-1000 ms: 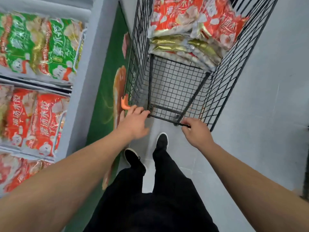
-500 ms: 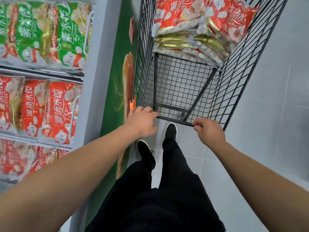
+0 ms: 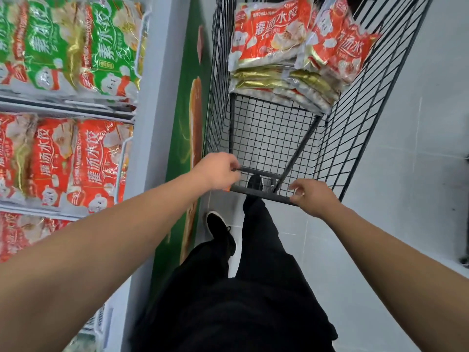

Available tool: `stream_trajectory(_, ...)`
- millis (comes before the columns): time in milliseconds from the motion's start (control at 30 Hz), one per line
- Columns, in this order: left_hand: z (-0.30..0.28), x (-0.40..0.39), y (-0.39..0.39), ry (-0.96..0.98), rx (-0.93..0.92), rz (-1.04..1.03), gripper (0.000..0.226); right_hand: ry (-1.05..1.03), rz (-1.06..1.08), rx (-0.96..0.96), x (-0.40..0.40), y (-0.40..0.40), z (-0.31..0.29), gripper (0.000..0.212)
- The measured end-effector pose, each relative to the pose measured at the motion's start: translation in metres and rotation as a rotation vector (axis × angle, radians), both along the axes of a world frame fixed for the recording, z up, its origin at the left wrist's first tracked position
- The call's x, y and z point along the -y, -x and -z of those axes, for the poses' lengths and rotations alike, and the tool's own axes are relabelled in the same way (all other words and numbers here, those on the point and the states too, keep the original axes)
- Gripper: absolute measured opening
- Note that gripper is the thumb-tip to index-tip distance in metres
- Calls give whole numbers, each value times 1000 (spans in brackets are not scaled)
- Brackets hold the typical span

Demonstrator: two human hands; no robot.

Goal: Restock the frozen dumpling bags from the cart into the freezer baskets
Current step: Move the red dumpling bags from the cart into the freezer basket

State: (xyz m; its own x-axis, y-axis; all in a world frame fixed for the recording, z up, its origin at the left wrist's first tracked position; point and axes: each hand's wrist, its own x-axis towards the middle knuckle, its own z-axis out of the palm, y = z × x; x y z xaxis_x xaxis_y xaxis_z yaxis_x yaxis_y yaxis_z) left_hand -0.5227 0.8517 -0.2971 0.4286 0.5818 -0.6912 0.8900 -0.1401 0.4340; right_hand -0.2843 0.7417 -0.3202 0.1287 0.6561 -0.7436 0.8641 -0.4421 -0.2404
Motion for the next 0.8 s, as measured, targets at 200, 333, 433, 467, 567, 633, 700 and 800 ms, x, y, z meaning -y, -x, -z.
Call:
stream_trajectory(200,-21,-69,-50,-127,124,-273,30,-205,102,-102,-94,-34,-14,29)
stream_trajectory(333,-29,-123,-91,-165,155,-342,28,-274,125,-86,-156,-69,-15,29)
stream_trajectory(433,-28,-171,-127,-187,162,-409,27,-322,159,-77,-200,-99,-7,30)
stream_trajectory(467,-27,-184,-136,-188,170,-428,27,-335,167,-76,-211,-105,-5,31)
stream_trajectory(567,-16,-223,-169,-180,211,-459,32,-363,216,-77,-246,-126,3,32)
stream_trajectory(633,-5,-243,-194,-194,220,-457,31,-367,246,-73,-262,-138,9,29)
stream_trajectory(700,10,-266,-224,-224,218,-469,33,-362,305,-85,-277,-153,16,29)
stream_trajectory(800,30,-287,-253,-294,108,-421,37,-350,361,-117,-284,-162,24,29)
